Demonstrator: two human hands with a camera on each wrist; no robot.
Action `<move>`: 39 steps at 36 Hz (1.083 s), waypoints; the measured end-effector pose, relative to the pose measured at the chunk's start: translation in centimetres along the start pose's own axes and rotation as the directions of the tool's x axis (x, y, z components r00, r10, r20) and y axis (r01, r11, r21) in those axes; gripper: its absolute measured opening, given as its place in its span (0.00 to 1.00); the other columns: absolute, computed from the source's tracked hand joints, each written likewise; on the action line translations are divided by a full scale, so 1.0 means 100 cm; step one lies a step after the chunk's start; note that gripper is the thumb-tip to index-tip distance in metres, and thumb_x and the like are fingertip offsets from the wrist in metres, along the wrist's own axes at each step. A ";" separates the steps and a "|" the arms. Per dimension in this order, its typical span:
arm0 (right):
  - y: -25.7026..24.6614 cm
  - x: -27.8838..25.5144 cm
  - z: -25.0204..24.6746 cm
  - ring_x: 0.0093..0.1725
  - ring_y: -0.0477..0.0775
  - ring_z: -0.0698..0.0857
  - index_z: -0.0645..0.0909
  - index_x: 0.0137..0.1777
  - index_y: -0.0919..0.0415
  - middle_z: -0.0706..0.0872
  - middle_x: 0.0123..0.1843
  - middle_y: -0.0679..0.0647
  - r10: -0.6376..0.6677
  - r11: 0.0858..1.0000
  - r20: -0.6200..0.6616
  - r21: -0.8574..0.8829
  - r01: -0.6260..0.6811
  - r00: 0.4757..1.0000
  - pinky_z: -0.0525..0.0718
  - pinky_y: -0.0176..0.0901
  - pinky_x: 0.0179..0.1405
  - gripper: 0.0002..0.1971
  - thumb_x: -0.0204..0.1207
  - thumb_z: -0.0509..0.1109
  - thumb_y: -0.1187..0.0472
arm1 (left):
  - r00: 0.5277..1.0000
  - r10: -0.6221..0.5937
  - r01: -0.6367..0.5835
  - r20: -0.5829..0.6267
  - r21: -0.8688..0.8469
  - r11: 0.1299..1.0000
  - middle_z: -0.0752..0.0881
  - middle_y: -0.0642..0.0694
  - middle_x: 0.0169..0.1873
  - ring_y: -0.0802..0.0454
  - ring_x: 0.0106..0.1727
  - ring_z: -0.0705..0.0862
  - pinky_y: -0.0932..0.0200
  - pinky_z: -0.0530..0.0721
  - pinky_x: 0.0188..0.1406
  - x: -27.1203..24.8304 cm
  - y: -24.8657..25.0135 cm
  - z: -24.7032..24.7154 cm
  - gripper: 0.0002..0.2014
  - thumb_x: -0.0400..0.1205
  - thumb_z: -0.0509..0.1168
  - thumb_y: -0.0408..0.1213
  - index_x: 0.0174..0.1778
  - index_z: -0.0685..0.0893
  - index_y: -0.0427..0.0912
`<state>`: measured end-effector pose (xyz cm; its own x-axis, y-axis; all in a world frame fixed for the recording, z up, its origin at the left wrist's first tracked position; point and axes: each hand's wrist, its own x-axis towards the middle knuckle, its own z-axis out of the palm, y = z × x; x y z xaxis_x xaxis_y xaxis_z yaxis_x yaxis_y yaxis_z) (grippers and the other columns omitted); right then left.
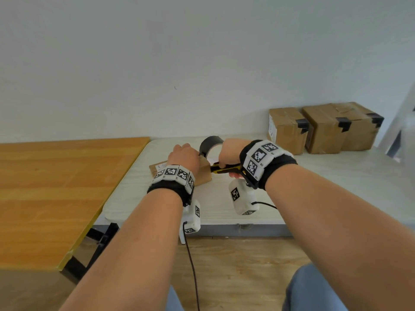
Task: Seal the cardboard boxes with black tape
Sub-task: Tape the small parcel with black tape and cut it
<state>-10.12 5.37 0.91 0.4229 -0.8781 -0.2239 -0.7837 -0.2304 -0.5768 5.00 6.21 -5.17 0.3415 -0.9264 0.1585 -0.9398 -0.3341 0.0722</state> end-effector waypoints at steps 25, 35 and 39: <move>0.013 0.005 -0.035 0.28 0.52 0.85 0.85 0.46 0.65 0.92 0.37 0.54 0.025 0.998 0.085 0.056 -0.030 0.996 0.85 0.40 0.32 0.12 0.71 0.67 0.57 | 0.998 0.066 -0.066 0.004 -0.014 0.998 0.83 0.41 0.62 0.41 0.64 0.79 0.52 0.79 0.63 0.001 -0.006 -0.010 0.20 0.86 0.50 0.32 0.67 0.82 0.45; 0.013 0.039 -0.005 0.39 0.56 0.79 0.71 0.55 0.63 0.81 0.46 0.58 -0.056 0.998 -0.230 0.016 0.062 0.972 0.76 0.45 0.33 0.22 0.69 0.79 0.58 | 0.995 0.097 -0.098 -0.030 -0.065 0.993 0.85 0.41 0.59 0.40 0.61 0.80 0.49 0.80 0.62 -0.006 -0.010 -0.009 0.20 0.85 0.51 0.33 0.65 0.85 0.46; 0.015 0.055 0.009 0.50 0.59 0.81 0.69 0.66 0.65 0.79 0.60 0.61 -0.073 0.997 -0.284 -0.051 0.061 0.956 0.76 0.46 0.41 0.29 0.69 0.79 0.61 | 0.995 0.091 -0.094 -0.026 -0.138 0.986 0.85 0.43 0.61 0.42 0.62 0.80 0.52 0.80 0.63 -0.004 -0.014 -0.007 0.22 0.82 0.52 0.31 0.67 0.84 0.50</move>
<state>-8.57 0.62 -1.90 0.3319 -0.9419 0.0512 -0.7786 -0.3042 -0.5489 6.20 7.15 -4.69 0.2547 -0.9481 0.1904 -0.9567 -0.2184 0.1924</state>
